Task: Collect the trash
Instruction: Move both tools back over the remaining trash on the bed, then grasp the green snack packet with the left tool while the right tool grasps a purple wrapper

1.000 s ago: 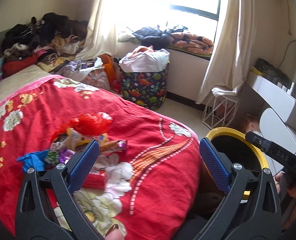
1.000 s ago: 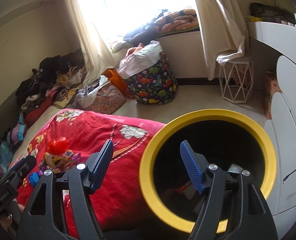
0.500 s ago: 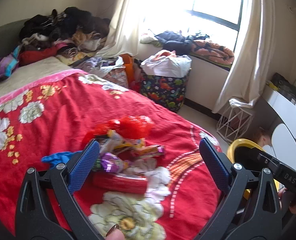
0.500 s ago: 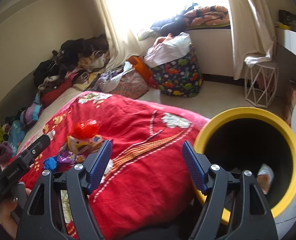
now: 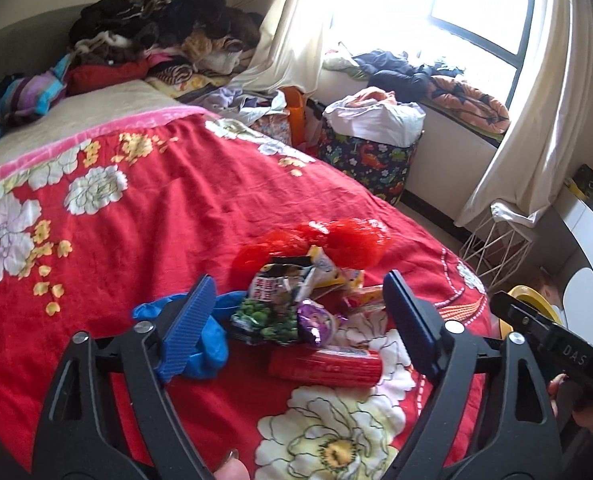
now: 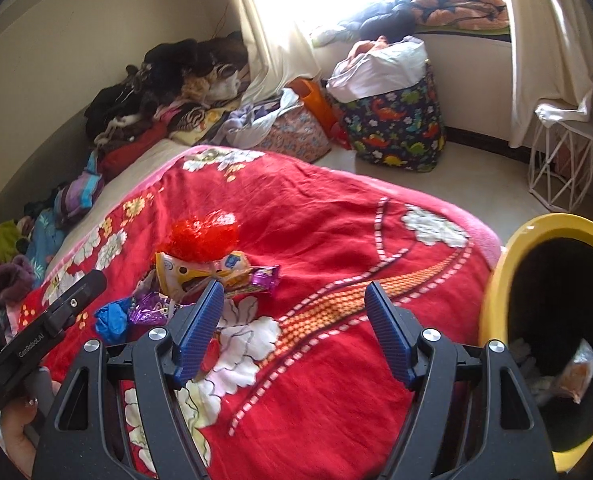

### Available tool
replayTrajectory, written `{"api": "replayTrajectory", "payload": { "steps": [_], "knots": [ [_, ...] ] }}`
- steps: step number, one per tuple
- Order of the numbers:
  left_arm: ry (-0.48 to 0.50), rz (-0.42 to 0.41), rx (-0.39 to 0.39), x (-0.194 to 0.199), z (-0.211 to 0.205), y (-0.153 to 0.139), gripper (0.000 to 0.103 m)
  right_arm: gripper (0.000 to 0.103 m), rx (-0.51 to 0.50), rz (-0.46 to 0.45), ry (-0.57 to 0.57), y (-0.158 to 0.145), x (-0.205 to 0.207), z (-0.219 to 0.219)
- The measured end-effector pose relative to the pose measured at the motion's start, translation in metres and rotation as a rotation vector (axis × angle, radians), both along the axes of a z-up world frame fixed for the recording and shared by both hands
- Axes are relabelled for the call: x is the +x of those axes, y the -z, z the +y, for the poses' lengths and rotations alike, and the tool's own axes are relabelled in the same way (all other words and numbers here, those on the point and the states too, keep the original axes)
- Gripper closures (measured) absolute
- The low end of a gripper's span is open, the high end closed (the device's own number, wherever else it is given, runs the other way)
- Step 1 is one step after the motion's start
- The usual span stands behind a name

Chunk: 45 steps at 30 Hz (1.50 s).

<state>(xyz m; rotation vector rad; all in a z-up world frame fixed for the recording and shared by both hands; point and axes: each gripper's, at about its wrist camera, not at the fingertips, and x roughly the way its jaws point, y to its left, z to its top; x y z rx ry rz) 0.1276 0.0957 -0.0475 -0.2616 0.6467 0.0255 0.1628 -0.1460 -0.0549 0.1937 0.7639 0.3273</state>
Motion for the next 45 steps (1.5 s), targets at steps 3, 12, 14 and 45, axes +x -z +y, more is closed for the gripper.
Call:
{"api": "replayTrajectory", "payload": {
  "steps": [3,12,14,45],
  "knots": [
    [0.002,0.036,-0.009,0.009,0.002,0.006,0.037,0.033,-0.008,0.020,-0.027,0.008,0.011,0.012],
    [0.061,0.151,0.001,0.032,-0.004,0.025,0.054,0.033,-0.016,0.120,-0.079,0.040,0.045,0.038],
    [0.067,0.171,-0.003,0.035,-0.003,0.028,0.055,0.036,-0.004,0.156,-0.083,0.049,0.055,0.042],
    [-0.002,0.123,-0.079,0.026,0.002,-0.013,0.099,0.084,0.078,0.125,-0.178,0.020,0.025,0.021]
  ]
}}
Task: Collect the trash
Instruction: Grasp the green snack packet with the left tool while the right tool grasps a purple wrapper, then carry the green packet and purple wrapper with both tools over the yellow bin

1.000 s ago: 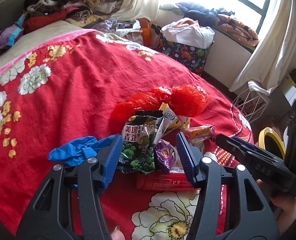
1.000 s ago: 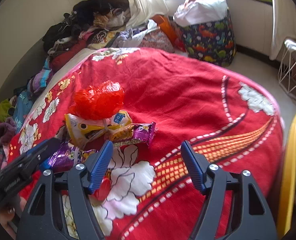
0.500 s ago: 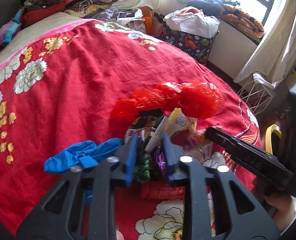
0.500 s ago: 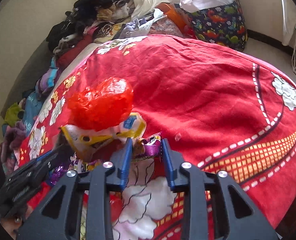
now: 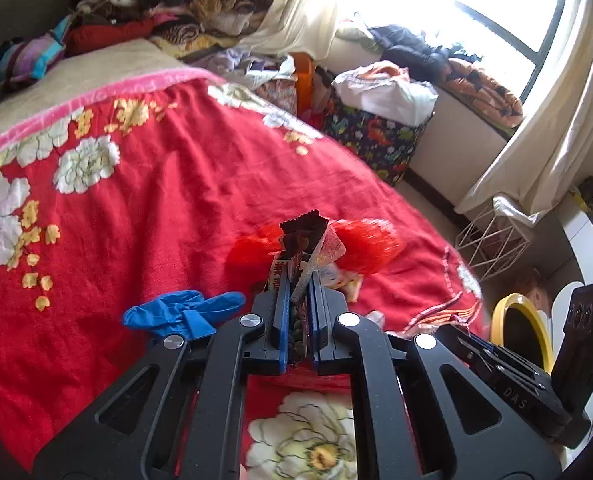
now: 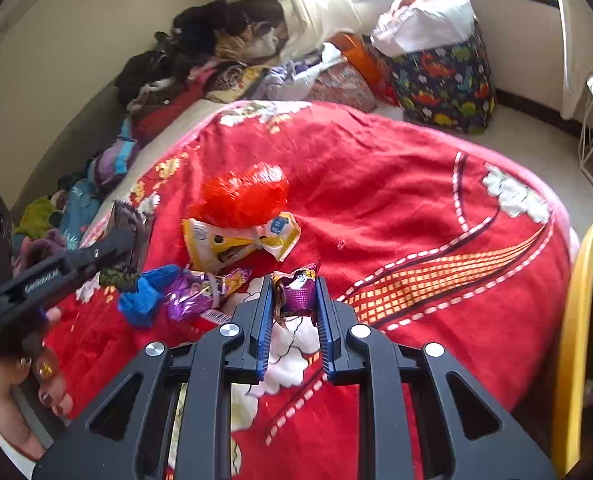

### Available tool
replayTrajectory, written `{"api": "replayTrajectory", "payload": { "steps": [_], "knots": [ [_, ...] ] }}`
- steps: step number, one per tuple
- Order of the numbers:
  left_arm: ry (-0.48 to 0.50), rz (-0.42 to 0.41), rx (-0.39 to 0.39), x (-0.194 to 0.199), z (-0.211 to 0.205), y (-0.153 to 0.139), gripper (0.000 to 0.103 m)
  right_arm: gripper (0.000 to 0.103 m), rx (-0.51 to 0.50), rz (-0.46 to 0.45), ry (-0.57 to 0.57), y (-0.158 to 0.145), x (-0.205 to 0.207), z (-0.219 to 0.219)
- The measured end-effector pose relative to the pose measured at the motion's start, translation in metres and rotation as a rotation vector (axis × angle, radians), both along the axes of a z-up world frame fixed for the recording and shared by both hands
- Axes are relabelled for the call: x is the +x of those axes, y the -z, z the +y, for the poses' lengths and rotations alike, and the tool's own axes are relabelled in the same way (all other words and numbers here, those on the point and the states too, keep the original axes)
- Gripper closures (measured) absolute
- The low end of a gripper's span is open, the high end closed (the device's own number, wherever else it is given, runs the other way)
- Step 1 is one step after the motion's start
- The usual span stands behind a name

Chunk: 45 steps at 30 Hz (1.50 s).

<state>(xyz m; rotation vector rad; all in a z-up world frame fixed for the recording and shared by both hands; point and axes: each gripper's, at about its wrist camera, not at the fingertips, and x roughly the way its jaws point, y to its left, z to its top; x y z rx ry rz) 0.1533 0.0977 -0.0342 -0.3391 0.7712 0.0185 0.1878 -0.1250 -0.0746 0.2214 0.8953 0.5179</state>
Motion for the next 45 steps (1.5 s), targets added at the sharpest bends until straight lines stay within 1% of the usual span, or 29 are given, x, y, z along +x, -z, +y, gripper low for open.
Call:
{"api": "replayTrajectory", "payload": {
  "steps": [4,11,14,17,28,39,45],
  "knots": [
    [-0.002,-0.038,-0.014,-0.009,-0.012,-0.010,0.099,0.084,0.010,-0.026,-0.013,-0.014,-0.010,-0.012],
    [0.054,-0.070,-0.019,-0.016,-0.047,-0.020,0.099,0.084,0.021,-0.064,-0.012,-0.035,-0.027,-0.035],
    [0.082,-0.073,-0.035,-0.017,-0.060,-0.022,0.099,0.084,0.019,-0.074,-0.001,-0.041,-0.034,-0.045],
    [0.106,-0.085,-0.073,-0.017,-0.070,-0.023,0.099,0.084,0.015,-0.090,0.018,-0.047,-0.041,-0.055],
    [0.211,-0.125,-0.061,-0.021,-0.118,-0.038,0.099,0.084,0.012,-0.148,0.091,-0.067,-0.056,-0.089],
    [0.267,-0.149,-0.044,-0.027,-0.148,-0.048,0.099,0.084,0.018,-0.174,0.157,-0.078,-0.066,-0.123],
    [0.283,-0.157,-0.035,-0.032,-0.163,-0.050,0.099,0.084,0.026,-0.171,0.202,-0.079,-0.069,-0.144]
  ]
}}
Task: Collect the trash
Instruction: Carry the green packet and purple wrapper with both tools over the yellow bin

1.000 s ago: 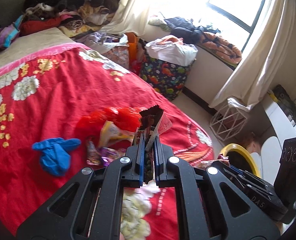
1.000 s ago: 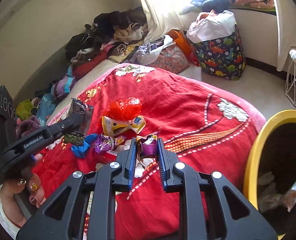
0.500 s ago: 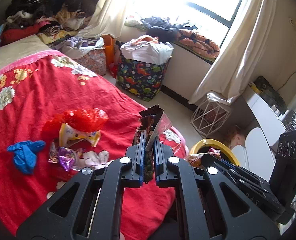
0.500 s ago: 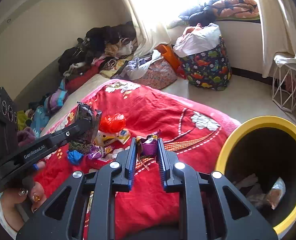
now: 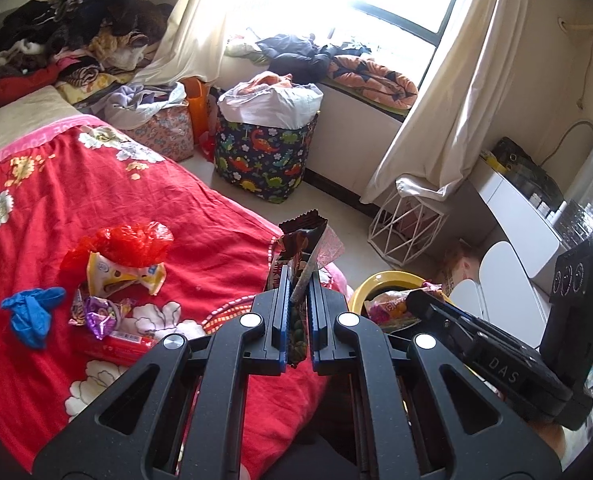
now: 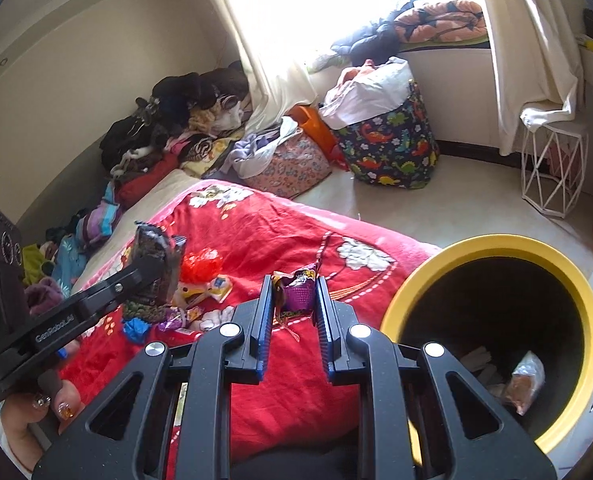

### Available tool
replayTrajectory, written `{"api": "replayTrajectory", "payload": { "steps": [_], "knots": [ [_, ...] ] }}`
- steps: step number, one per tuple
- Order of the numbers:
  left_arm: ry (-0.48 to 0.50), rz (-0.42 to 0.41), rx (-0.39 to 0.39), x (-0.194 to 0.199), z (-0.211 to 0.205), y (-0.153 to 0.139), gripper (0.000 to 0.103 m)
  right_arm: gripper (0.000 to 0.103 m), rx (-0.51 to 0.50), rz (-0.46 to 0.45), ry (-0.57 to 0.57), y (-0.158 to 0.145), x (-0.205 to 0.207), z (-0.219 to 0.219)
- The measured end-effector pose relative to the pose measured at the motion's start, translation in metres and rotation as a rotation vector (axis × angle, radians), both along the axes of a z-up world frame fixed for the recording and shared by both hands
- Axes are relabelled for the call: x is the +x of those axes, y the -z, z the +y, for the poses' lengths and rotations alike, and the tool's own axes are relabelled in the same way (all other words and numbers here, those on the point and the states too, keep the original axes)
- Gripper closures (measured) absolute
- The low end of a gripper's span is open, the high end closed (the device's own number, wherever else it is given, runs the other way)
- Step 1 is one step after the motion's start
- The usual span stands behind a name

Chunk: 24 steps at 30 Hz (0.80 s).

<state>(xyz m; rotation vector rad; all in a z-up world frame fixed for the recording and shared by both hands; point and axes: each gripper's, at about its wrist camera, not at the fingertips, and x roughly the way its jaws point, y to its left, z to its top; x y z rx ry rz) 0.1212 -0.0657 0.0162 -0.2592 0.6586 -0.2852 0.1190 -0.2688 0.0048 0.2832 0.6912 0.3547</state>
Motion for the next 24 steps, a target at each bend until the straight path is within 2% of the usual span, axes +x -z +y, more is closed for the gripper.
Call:
{"api": "replayTrajectory", "payload": {
  "steps": [11,24],
  "knots": [
    [0.018,-0.010,0.009,-0.009,-0.031,-0.002,0.099,0.084,0.006,0.001,0.102,0.003,-0.004,-0.050],
    [0.117,-0.008,0.044,-0.007,-0.084,0.004,0.099,0.084,0.027,0.029,0.233,0.020,-0.013,-0.112]
  ]
}}
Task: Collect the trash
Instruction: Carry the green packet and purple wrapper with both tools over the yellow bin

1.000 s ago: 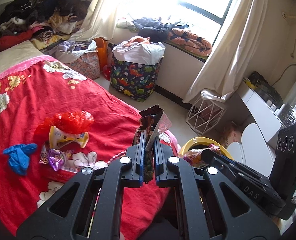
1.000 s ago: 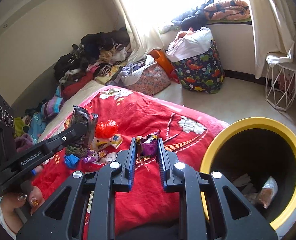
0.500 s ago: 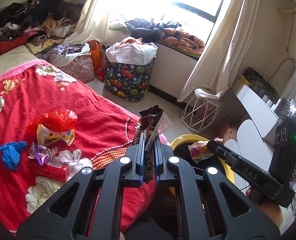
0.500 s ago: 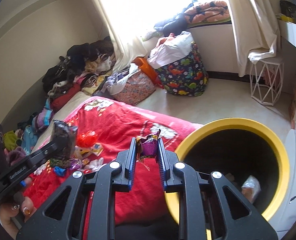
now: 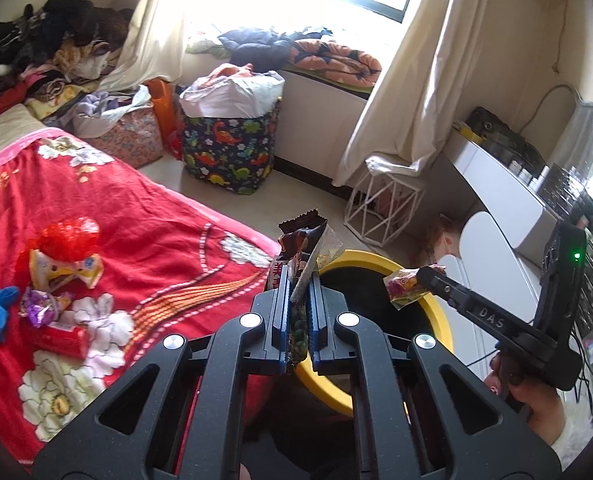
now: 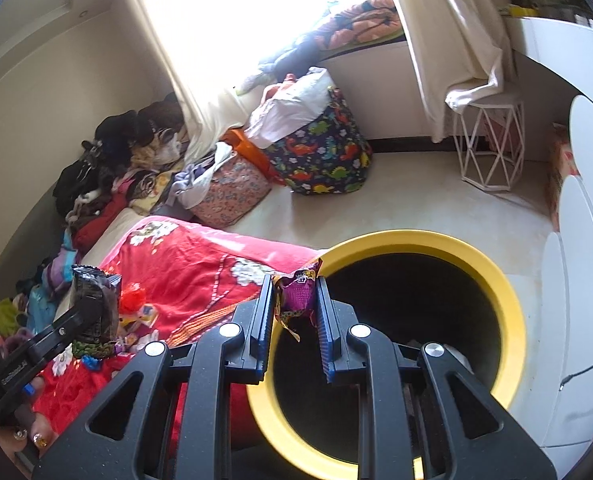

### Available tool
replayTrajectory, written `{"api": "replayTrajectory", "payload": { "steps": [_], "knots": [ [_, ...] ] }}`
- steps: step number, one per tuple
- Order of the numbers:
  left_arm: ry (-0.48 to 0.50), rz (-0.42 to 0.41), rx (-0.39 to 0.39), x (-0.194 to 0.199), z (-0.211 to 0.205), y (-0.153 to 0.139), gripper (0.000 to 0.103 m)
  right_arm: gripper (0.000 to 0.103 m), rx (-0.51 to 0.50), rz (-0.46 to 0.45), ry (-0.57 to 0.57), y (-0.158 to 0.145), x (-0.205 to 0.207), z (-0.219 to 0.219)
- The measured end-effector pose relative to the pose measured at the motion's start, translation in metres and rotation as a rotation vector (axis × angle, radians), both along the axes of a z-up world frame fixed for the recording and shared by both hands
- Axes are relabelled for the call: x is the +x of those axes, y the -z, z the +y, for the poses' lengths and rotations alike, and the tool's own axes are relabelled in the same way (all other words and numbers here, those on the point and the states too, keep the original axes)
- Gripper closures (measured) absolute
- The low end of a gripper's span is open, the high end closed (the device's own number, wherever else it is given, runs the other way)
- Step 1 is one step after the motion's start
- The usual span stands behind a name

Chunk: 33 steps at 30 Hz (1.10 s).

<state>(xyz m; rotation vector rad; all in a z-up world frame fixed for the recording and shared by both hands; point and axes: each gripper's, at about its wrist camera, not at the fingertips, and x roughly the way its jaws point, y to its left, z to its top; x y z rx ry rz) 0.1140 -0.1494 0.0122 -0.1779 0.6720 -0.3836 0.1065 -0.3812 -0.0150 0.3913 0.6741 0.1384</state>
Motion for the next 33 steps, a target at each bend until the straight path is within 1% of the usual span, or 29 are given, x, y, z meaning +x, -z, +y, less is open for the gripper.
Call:
{"api": "replayTrajectory", "payload": {
  "steps": [9,19,28,33],
  "knots": [
    [0.094,0.000,0.026,0.001,-0.041,0.004,0.099,0.084,0.011,0.011,0.061,0.005,-0.009,-0.022],
    [0.181,0.004,0.057,0.005,-0.075,0.009,0.099,0.084,0.039,0.022,0.134,0.010,-0.015,-0.045],
    [0.254,0.038,0.074,0.011,-0.102,0.026,0.099,0.083,0.037,0.041,0.189,0.014,-0.017,-0.063],
    [0.301,0.058,0.075,0.013,-0.113,0.035,0.099,0.082,0.046,0.061,0.201,0.020,-0.017,-0.073]
  ]
}}
